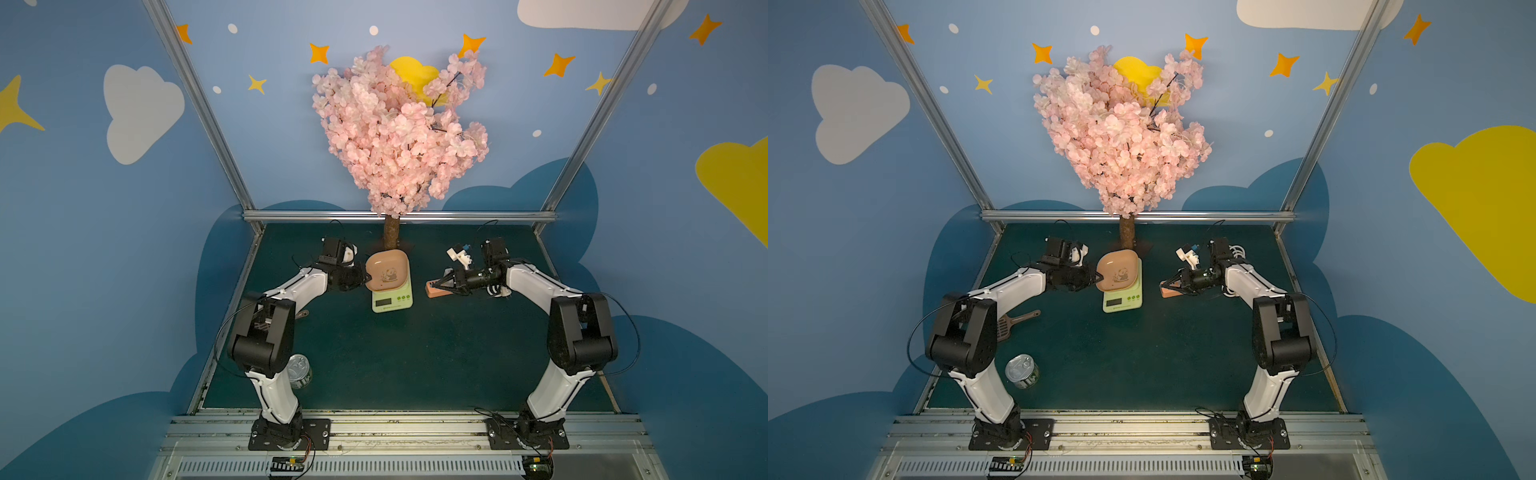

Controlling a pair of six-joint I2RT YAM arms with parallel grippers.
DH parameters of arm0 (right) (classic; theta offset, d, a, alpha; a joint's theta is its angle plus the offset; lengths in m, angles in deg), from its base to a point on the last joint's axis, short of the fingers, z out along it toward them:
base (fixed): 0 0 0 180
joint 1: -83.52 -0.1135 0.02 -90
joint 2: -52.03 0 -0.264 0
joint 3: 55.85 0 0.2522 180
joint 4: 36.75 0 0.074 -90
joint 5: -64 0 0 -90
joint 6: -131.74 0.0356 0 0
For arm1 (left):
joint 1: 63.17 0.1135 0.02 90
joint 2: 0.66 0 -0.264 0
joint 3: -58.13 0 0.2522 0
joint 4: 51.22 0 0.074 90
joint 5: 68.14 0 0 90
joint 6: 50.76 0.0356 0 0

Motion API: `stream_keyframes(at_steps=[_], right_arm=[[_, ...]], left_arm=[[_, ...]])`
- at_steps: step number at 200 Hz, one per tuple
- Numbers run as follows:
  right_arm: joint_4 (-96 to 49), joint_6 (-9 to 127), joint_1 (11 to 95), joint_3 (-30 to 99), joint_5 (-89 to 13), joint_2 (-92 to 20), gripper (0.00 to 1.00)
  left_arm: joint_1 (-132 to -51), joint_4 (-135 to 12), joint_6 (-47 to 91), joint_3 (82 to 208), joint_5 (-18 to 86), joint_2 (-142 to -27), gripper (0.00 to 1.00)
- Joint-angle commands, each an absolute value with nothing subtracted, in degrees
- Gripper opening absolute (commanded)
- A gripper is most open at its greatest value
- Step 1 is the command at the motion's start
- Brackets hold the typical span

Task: Charge the electronic scale
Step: Pick up the electronic scale at the center of the board, then insert the charging cable into the electronic scale.

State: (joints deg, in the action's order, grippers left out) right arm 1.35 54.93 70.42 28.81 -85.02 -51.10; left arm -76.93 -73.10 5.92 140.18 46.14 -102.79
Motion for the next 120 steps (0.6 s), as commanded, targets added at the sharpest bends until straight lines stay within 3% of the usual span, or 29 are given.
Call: stream_keyframes(at_steps=[1,62,120], right_arm=[[-1.46,56.72,70.23,27.51,-90.02,-48.72,0.00],[-6.84,59.64,70.05,23.54,-92.76,-45.31,0.00],[-9.71,61.64,69.99,22.39,-92.25,-44.60,0.00]], left_arm=[[-77.43,-59.39,1.07,137.73,51.51,-99.66,0.03],[-80.01,-43.45,-2.06,132.73,52.85,-100.33,0.03],[-81.05,-42.48,-3.72,133.59,53.32,-101.95,0.03]])
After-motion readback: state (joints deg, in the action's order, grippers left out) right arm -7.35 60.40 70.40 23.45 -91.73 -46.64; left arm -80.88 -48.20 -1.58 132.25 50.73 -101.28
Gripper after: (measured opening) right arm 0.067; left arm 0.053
